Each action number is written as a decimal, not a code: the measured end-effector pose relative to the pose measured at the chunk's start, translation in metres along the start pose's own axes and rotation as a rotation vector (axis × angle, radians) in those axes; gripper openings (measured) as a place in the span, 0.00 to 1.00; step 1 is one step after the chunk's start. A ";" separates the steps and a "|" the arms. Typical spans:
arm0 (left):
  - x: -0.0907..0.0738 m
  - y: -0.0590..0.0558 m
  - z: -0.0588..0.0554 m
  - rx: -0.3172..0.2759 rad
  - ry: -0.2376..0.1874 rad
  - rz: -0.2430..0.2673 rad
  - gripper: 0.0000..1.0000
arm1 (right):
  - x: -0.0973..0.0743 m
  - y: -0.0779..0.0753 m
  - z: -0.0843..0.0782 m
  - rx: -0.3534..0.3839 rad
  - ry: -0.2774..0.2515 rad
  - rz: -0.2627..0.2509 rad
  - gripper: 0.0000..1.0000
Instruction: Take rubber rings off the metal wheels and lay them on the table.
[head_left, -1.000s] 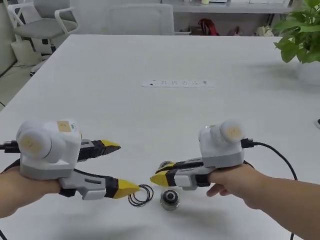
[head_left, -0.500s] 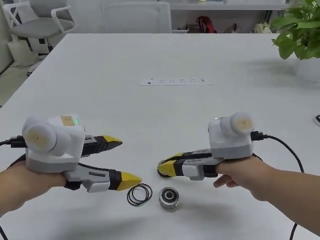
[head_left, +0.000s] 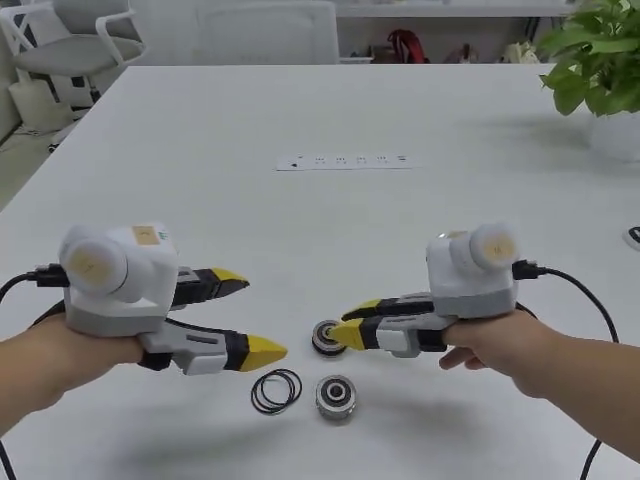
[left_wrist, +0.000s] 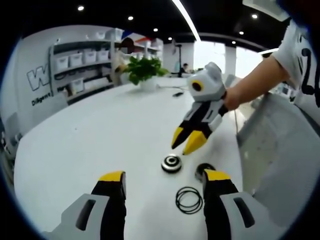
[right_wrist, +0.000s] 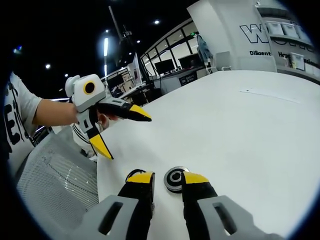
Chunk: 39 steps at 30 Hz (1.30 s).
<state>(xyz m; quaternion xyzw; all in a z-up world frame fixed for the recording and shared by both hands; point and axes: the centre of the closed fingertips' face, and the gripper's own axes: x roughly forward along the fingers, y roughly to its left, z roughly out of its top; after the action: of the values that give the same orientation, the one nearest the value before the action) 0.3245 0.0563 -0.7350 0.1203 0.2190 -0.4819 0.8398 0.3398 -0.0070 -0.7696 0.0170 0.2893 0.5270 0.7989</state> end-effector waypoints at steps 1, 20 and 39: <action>0.001 0.000 0.000 0.000 0.002 -0.001 0.63 | 0.000 -0.002 -0.001 -0.004 0.004 -0.003 0.18; 0.024 0.000 -0.005 -0.006 0.023 -0.023 0.58 | -0.001 -0.016 -0.023 -0.087 0.069 -0.033 0.17; 0.049 -0.004 -0.012 -0.004 0.050 -0.052 0.52 | 0.008 -0.018 -0.033 -0.133 0.101 -0.028 0.17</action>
<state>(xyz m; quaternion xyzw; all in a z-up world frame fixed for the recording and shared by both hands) 0.3393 0.0219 -0.7697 0.1247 0.2440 -0.5000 0.8216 0.3405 -0.0174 -0.8068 -0.0667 0.2939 0.5339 0.7901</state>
